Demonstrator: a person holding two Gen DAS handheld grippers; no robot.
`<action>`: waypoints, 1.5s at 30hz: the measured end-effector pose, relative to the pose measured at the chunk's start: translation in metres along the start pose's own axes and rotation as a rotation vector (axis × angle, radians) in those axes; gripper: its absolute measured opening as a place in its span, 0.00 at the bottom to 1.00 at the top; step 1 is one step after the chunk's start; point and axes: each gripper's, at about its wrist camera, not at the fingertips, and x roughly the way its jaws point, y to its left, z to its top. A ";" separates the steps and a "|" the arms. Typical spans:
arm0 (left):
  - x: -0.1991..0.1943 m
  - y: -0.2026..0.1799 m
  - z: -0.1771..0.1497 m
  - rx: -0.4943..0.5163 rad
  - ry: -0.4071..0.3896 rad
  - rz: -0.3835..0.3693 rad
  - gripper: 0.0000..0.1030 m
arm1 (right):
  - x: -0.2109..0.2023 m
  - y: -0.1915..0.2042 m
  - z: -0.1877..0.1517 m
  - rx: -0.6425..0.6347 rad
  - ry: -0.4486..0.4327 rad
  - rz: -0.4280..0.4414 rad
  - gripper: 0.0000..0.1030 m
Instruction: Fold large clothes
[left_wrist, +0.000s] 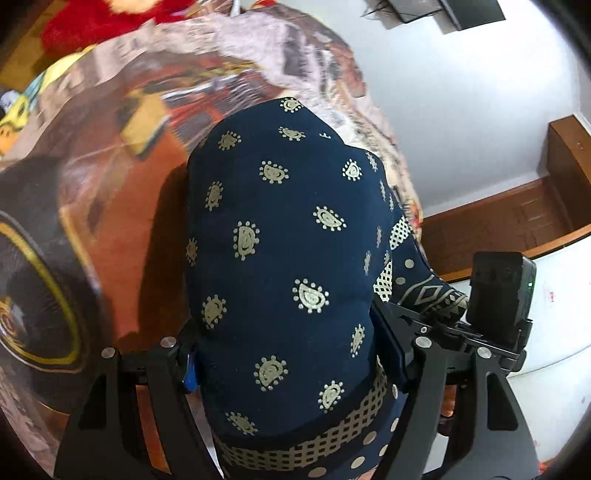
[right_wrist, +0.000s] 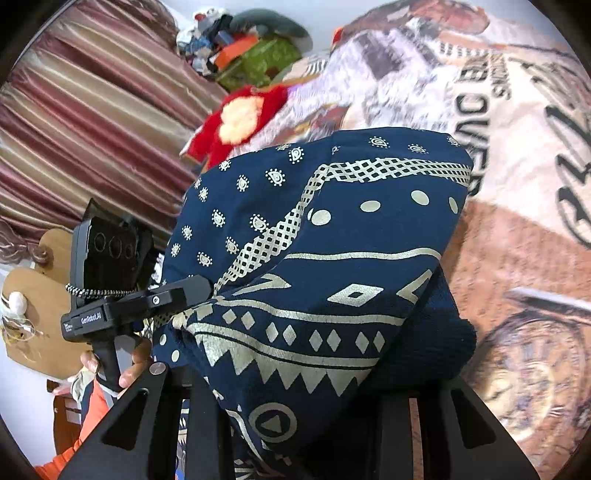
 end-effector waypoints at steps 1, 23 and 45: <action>0.001 0.005 0.000 0.002 0.006 0.007 0.72 | 0.008 -0.001 0.004 0.000 0.009 -0.002 0.29; -0.050 -0.053 -0.014 0.340 -0.240 0.404 0.74 | -0.011 0.027 -0.001 -0.217 -0.036 -0.258 0.69; -0.029 -0.065 -0.042 0.364 -0.178 0.456 0.80 | -0.016 0.025 -0.010 -0.295 -0.041 -0.269 0.86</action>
